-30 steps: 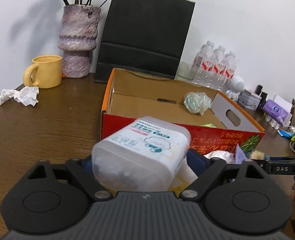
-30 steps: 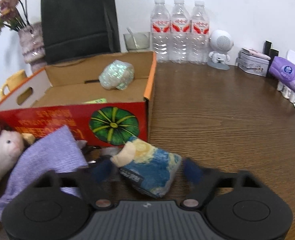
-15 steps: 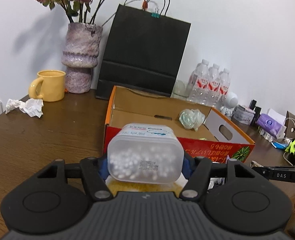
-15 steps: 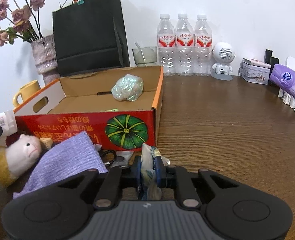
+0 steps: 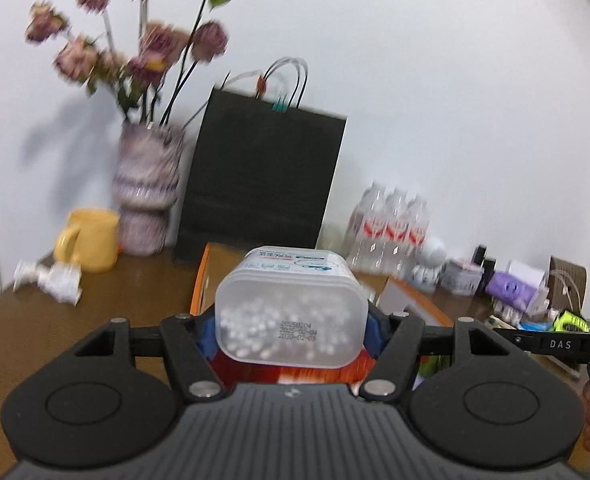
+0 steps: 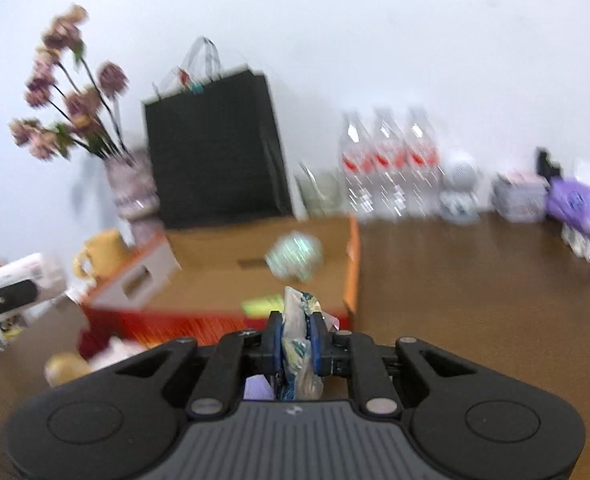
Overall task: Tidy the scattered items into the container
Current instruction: 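Lower the white container and blue packet into the box and release both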
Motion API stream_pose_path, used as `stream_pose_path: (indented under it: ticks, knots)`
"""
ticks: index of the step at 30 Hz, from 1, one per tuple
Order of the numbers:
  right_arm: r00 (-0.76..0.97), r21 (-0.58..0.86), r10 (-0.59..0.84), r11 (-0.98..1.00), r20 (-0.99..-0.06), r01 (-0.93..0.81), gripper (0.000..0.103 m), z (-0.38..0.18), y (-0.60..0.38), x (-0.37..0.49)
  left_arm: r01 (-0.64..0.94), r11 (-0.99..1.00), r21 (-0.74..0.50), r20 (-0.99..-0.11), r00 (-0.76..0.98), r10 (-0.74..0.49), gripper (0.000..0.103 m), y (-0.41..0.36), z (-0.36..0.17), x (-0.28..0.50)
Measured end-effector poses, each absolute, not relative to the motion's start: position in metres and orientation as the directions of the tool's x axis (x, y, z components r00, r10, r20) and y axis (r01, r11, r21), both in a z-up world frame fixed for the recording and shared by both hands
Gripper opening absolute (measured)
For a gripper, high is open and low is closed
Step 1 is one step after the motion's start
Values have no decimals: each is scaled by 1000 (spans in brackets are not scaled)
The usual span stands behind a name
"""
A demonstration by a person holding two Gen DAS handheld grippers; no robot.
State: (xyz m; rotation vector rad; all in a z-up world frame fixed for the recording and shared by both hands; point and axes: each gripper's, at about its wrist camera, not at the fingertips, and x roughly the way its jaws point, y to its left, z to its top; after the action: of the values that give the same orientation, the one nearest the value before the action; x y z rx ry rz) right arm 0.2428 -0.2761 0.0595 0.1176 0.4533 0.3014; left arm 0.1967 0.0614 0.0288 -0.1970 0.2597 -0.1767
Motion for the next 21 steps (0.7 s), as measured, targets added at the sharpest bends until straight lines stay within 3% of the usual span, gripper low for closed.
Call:
stream_pose_path:
  ticks: [6,18,20,21]
  knots:
    - [860,178,336,941,-384,-288,13,85,-242,300,103,970,-219,-235,960,-155,66,46,46,265]
    - [761,212,321,947,-563,-242,14,28,-218,400,57,972,-229,-441,884,-156,66,43,-2,348]
    - [747,208,315,949,-585,-237,25,27,-218,404,68,970,-232,-466,868,-172,68,42,-4,352]
    - [741,207,310,951,-596,-231,52,27,-218,405,69,970,-234,-468,867,-174,83,42,-4,353]
